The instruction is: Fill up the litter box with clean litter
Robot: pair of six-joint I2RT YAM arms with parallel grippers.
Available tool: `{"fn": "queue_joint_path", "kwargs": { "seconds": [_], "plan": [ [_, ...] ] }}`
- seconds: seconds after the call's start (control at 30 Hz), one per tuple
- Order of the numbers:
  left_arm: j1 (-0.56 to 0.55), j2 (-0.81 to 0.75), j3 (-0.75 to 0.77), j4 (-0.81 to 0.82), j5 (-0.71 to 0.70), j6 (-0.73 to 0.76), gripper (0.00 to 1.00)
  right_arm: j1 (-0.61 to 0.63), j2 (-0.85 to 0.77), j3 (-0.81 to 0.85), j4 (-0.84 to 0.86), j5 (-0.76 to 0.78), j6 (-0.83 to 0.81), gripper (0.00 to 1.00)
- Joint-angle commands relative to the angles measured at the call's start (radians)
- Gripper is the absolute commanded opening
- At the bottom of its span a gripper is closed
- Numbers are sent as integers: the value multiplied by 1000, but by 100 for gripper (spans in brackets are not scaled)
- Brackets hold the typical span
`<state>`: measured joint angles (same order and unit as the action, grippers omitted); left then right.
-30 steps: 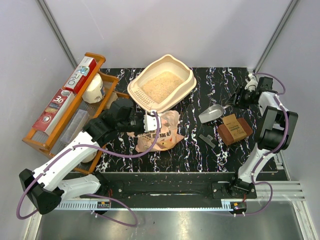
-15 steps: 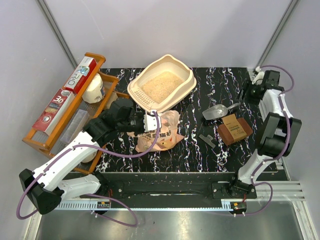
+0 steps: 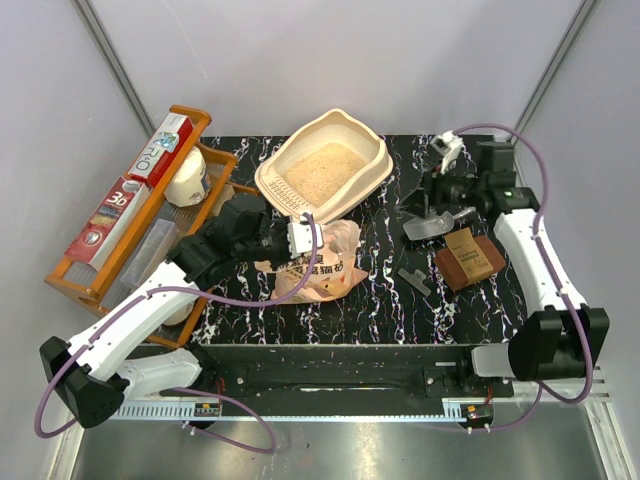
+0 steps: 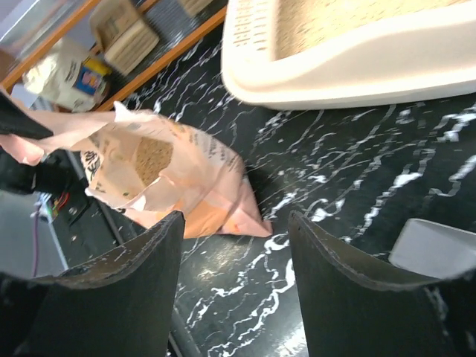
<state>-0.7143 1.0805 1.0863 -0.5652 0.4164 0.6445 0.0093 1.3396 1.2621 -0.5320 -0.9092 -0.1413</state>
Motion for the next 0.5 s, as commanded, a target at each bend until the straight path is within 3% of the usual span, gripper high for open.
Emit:
{"fn": "queue_joint_path", "kwargs": {
  "seconds": [0.0, 0.2, 0.47],
  "plan": [
    [13, 6, 47, 122, 15, -95, 0, 104, 62, -6, 19, -28, 57, 63],
    [36, -4, 64, 169, 19, -166, 0, 236, 128, 65, 47, 38, 124, 63],
    [36, -37, 32, 168, 61, -178, 0, 386, 170, 108, -40, 231, 112, 64]
  ]
}}
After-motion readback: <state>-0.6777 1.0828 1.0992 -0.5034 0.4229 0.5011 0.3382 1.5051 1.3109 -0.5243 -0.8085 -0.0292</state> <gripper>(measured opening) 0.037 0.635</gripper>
